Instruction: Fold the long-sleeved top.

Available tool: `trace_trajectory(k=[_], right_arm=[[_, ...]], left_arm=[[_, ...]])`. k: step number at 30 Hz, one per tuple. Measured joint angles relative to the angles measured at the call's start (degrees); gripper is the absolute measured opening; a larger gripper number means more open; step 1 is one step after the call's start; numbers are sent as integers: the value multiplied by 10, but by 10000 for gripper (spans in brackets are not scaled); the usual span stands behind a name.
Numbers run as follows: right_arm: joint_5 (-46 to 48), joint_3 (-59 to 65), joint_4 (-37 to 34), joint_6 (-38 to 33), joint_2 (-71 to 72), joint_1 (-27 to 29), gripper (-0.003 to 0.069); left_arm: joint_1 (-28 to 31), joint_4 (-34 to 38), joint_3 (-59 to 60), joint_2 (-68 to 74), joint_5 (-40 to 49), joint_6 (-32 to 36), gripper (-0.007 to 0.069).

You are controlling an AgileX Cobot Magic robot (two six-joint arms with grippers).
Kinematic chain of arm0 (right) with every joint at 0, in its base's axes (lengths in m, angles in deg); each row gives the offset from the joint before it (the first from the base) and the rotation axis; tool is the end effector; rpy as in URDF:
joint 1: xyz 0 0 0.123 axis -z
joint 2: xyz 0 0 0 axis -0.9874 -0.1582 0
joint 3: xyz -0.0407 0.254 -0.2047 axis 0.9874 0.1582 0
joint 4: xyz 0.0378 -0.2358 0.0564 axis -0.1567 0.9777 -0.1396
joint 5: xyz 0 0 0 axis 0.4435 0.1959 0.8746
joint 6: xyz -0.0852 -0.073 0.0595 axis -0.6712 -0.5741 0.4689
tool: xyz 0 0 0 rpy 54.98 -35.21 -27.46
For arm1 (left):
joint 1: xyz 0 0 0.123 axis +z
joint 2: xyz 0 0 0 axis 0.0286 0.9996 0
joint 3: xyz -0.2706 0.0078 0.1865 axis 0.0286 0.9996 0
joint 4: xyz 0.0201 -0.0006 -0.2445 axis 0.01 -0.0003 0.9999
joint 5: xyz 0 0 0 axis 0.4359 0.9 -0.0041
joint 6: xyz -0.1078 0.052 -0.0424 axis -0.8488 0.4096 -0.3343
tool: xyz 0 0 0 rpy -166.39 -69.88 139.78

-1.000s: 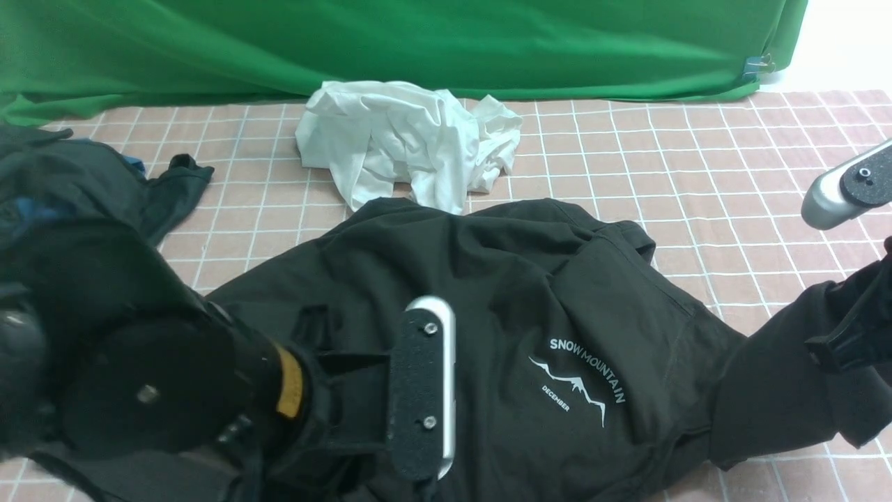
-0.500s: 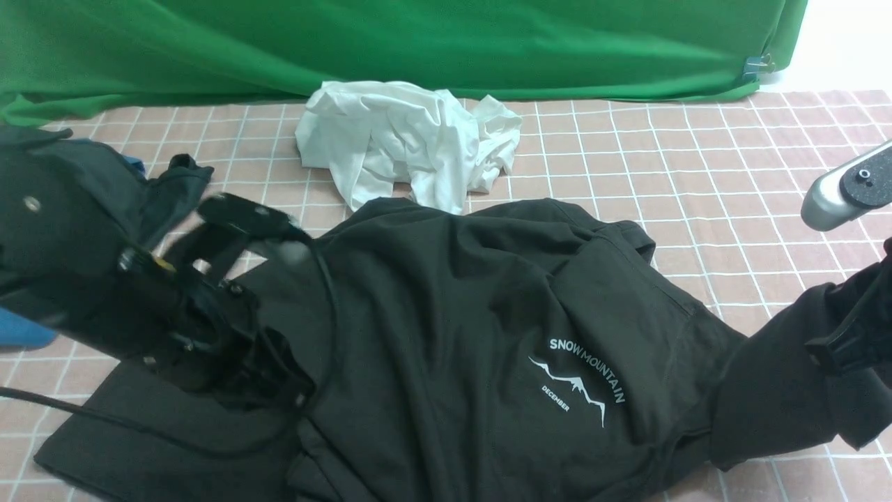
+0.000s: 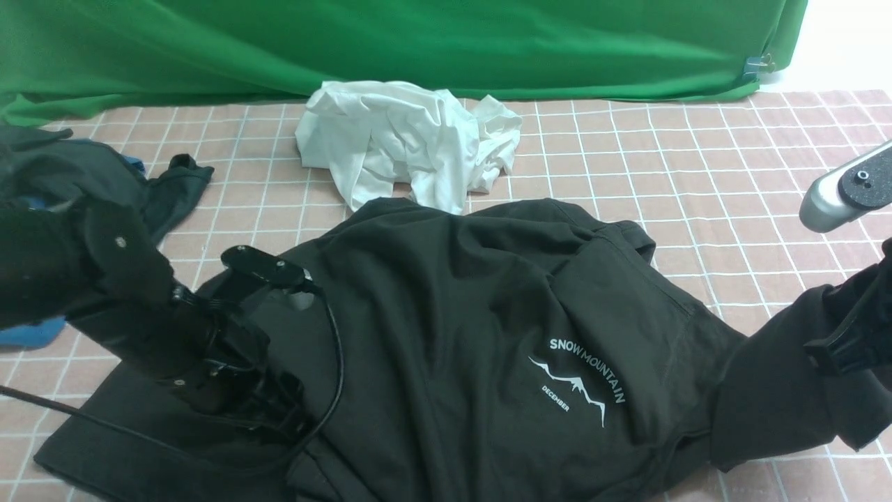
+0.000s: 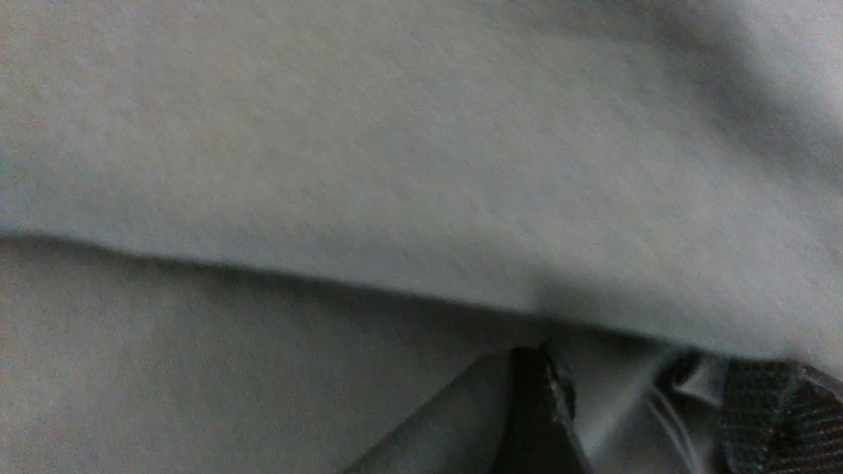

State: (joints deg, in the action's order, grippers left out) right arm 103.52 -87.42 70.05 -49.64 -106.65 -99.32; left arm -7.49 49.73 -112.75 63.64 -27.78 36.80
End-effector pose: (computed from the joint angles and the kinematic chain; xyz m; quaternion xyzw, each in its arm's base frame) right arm 0.1866 0.0489 0.2980 -0.1924 0.9354 -0.0167 0.2963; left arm 0.2553 -0.0782 0.1836 0.2759 0.9467 -0.1358 0.0958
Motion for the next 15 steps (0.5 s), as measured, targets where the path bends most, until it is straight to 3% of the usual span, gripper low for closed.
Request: trace_trajectory(k=[6,15], right_arm=[[0,0,-1,-2,0,0,41],[-2,0,-2,-4,0,0,41]], left_arm=[[0,21,0,17,-45,0,396],[0,73,0,17,-20,2,396]])
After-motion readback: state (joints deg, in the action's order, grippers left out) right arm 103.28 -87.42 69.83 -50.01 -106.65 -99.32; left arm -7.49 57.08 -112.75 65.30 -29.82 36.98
